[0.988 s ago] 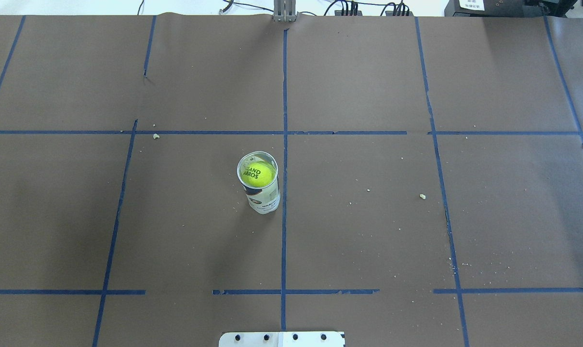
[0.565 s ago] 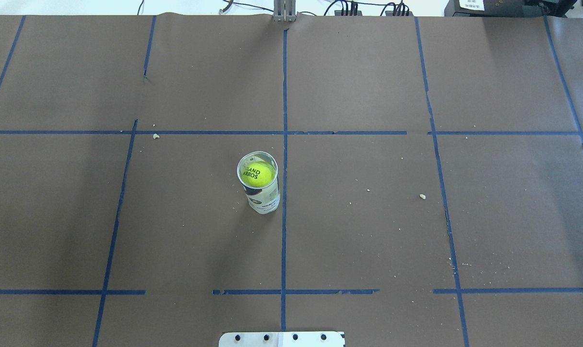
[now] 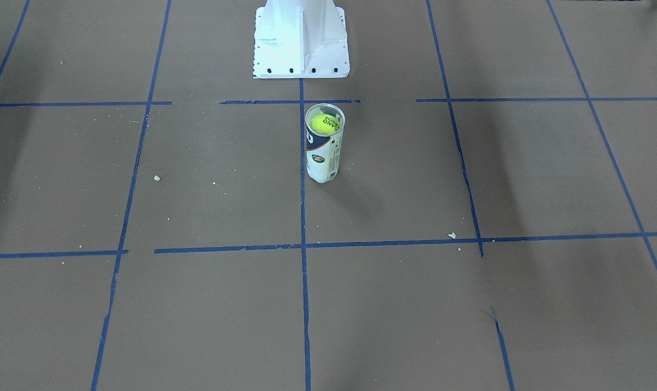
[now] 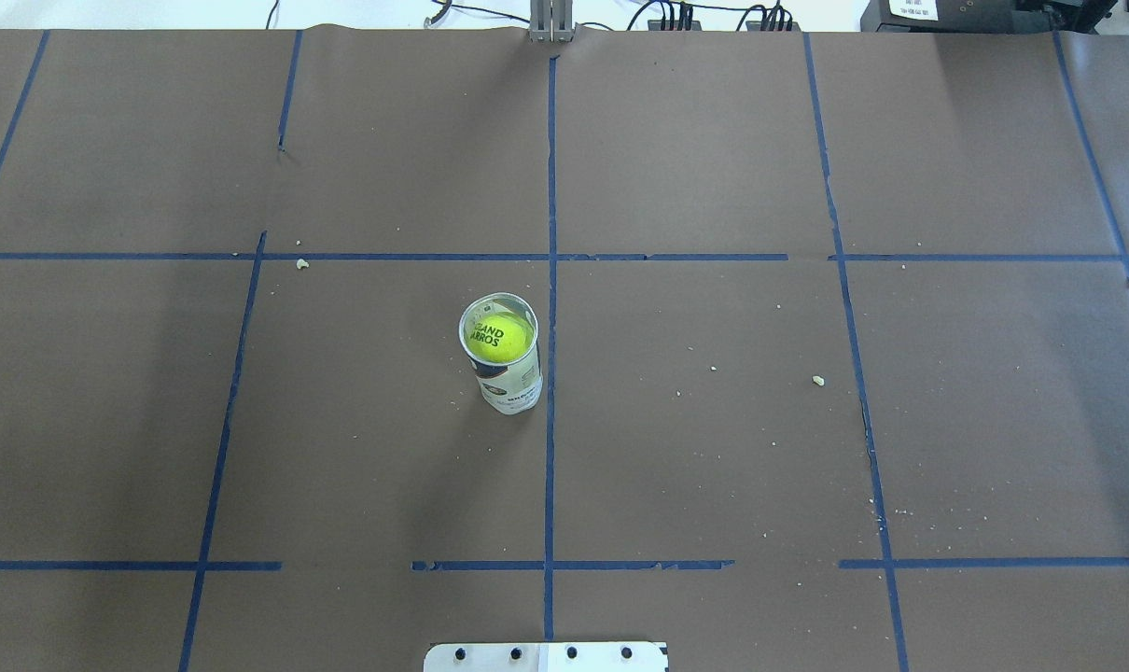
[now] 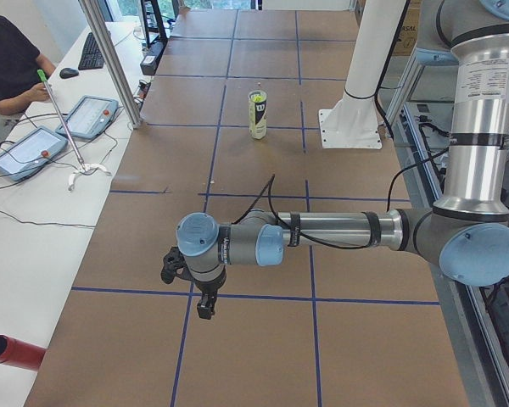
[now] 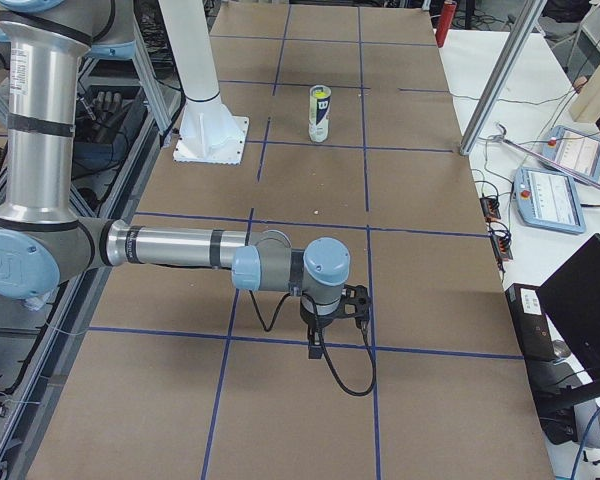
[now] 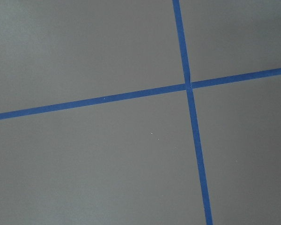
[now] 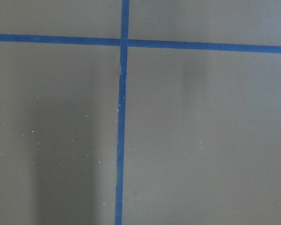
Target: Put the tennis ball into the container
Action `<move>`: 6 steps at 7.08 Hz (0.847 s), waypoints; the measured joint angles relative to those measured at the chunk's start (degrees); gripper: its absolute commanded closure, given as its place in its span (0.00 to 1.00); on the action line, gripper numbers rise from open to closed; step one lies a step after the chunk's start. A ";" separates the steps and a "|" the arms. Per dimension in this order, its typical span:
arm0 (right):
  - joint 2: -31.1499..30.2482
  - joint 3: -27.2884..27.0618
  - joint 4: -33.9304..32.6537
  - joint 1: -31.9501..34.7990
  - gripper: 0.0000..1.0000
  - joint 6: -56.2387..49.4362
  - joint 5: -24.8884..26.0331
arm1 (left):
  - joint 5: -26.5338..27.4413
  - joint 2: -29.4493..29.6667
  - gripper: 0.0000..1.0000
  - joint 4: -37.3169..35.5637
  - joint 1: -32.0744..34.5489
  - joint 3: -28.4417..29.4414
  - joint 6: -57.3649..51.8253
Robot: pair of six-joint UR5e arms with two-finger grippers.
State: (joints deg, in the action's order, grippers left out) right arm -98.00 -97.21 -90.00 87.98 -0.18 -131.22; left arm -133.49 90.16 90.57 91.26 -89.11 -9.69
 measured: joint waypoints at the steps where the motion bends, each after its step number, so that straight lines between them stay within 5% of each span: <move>1: 0.00 0.00 0.00 0.00 0.00 0.00 0.00 | -0.52 -0.17 0.00 -0.35 0.14 -0.39 0.07; 6: 0.00 0.00 0.00 0.00 0.00 0.00 0.00 | -0.90 -0.25 0.00 -0.58 0.23 -0.31 0.11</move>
State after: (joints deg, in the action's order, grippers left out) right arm -98.00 -97.21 -90.00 87.98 -0.18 -131.22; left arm -134.38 89.91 89.99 91.49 -89.42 -9.58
